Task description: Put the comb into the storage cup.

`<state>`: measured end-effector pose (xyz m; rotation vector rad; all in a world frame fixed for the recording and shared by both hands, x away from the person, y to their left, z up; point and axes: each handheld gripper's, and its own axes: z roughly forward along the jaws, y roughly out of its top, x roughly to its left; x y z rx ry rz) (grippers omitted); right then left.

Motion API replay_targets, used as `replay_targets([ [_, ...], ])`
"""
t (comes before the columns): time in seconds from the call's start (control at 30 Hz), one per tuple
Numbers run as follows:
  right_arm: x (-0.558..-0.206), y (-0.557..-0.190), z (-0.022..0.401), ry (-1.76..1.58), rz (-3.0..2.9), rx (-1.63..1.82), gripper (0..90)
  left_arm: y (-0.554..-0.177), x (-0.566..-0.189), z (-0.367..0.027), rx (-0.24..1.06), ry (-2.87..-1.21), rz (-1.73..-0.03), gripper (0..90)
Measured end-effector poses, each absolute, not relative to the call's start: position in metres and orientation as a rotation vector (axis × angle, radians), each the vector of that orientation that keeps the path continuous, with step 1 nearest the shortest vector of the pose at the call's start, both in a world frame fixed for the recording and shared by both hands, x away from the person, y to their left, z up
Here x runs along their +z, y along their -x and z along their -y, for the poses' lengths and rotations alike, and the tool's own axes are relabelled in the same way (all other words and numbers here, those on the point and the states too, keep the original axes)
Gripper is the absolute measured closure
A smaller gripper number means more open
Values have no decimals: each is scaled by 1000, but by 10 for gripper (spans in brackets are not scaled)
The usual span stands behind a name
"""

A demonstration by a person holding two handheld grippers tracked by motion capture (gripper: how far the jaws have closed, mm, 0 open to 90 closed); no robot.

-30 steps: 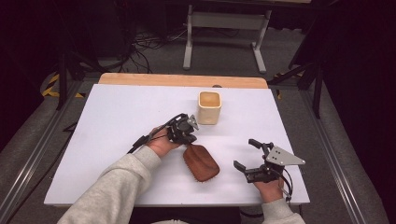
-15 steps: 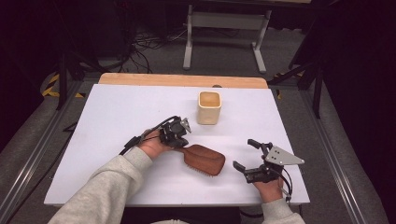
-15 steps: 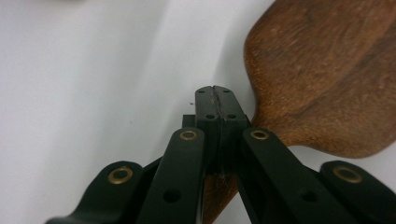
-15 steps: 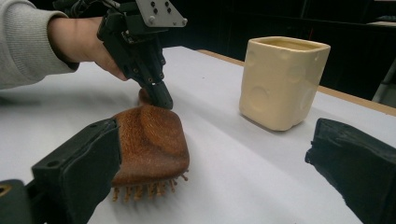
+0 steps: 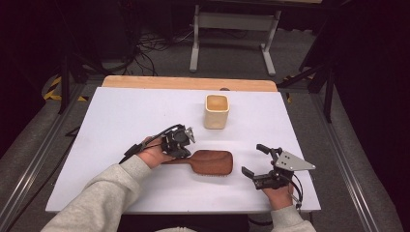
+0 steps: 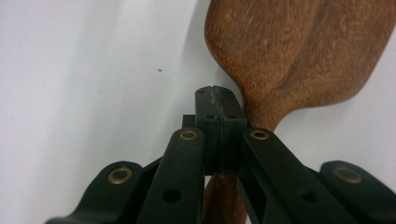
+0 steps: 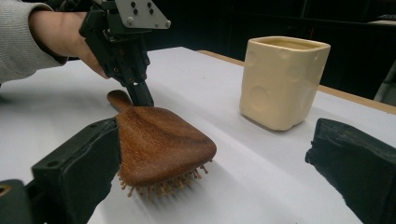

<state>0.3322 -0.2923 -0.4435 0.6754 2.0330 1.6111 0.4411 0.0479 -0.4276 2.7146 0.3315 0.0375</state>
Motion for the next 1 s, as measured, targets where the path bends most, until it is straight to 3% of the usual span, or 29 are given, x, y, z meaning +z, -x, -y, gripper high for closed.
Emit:
replay_targets([
  [0.47,-444,-332,292,-674,-2034,1616,28,-436,-426,-53,35,-2721,-316,899],
  [0.6,-443,-332,292,-676,-2033,1613,28,-434,-421,-57,87,-2703,-337,854],
  [0.7,-443,-332,292,-673,-2033,1612,28,-434,-417,-59,81,-2682,-324,764],
  [0.77,-443,-332,292,-672,-2034,1611,28,-433,-415,-62,62,-2654,-326,620],
  [0.8,-443,-332,292,-672,-2034,1611,28,-433,-413,-63,47,-2639,-318,620],
  [1.0,-444,-332,291,-673,-2036,1606,29,-431,-412,-65,-18,-2608,-331,174],
])
